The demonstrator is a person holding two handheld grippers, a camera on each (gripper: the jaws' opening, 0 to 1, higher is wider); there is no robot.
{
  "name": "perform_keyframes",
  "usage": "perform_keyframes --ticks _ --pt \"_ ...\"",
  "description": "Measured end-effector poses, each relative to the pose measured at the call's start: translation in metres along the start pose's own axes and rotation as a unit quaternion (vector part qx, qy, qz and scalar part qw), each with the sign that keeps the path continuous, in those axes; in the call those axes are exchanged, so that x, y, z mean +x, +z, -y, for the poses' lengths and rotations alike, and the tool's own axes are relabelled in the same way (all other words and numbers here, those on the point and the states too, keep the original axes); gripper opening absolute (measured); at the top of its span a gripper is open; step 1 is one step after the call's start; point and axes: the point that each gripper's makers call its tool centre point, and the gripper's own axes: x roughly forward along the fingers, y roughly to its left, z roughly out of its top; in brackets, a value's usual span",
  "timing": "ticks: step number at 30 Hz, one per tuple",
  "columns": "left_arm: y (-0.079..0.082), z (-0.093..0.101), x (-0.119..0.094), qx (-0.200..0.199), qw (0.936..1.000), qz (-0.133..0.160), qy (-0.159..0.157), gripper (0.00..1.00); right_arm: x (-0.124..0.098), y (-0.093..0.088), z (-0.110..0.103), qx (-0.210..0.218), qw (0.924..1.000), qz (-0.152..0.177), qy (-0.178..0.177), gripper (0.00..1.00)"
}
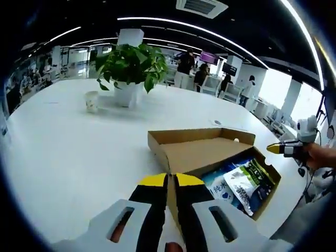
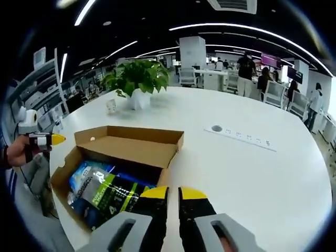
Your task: Operate the shoe box by opening the lid, removing the specified soft item, and placing it in the target area until the item is outside and the box remains undamaged.
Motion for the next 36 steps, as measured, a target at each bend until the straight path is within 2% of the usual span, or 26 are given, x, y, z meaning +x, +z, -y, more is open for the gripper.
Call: perform_keyframes --ticks 5,9,13,15,18,20,22,24,31,34,36 --pt "-0.010 0.044 0.003 0.006 0.9983 -0.016 -0.056 0.13 -0.009 -0.009 -0.009 0.007 0.9999 0.003 0.010 0.06" --pt "-0.031 0.077 0.009 0.004 0.9937 -0.051 -0.100 0.21 -0.012 -0.013 -0.014 0.015 0.9996 0.007 0.021 0.11" --pt "-0.051 0.100 0.014 -0.013 0.9879 -0.087 -0.128 0.26 -0.015 -0.015 -0.023 0.023 0.9993 0.011 0.028 0.13" --pt "-0.058 0.106 0.017 -0.008 0.9864 -0.099 -0.131 0.28 -0.017 -0.016 -0.028 0.025 0.9990 0.012 0.033 0.15" --pt "-0.075 0.113 0.022 -0.008 0.9817 -0.132 -0.137 0.30 -0.020 -0.019 -0.034 0.027 0.9989 0.013 0.038 0.16" --pt "-0.083 0.118 0.023 -0.021 0.9778 -0.153 -0.141 0.29 -0.023 -0.021 -0.038 0.028 0.9988 0.014 0.039 0.17" --pt "-0.087 0.124 0.027 -0.035 0.9754 -0.156 -0.151 0.30 -0.024 -0.023 -0.041 0.028 0.9986 0.013 0.042 0.17" --pt "-0.092 0.131 0.027 -0.060 0.9694 -0.171 -0.165 0.27 -0.025 -0.024 -0.043 0.028 0.9986 0.011 0.044 0.17" --pt "-0.097 0.128 0.035 -0.065 0.9687 -0.181 -0.156 0.19 -0.023 -0.030 -0.055 0.022 0.9981 0.000 0.058 0.17" --pt "-0.099 0.126 0.035 -0.065 0.9692 -0.183 -0.151 0.10 -0.019 -0.030 -0.060 0.020 0.9977 -0.005 0.065 0.18" --pt "-0.097 0.126 0.035 -0.087 0.9677 -0.178 -0.156 0.05 -0.016 -0.032 -0.064 0.016 0.9975 -0.013 0.068 0.19"
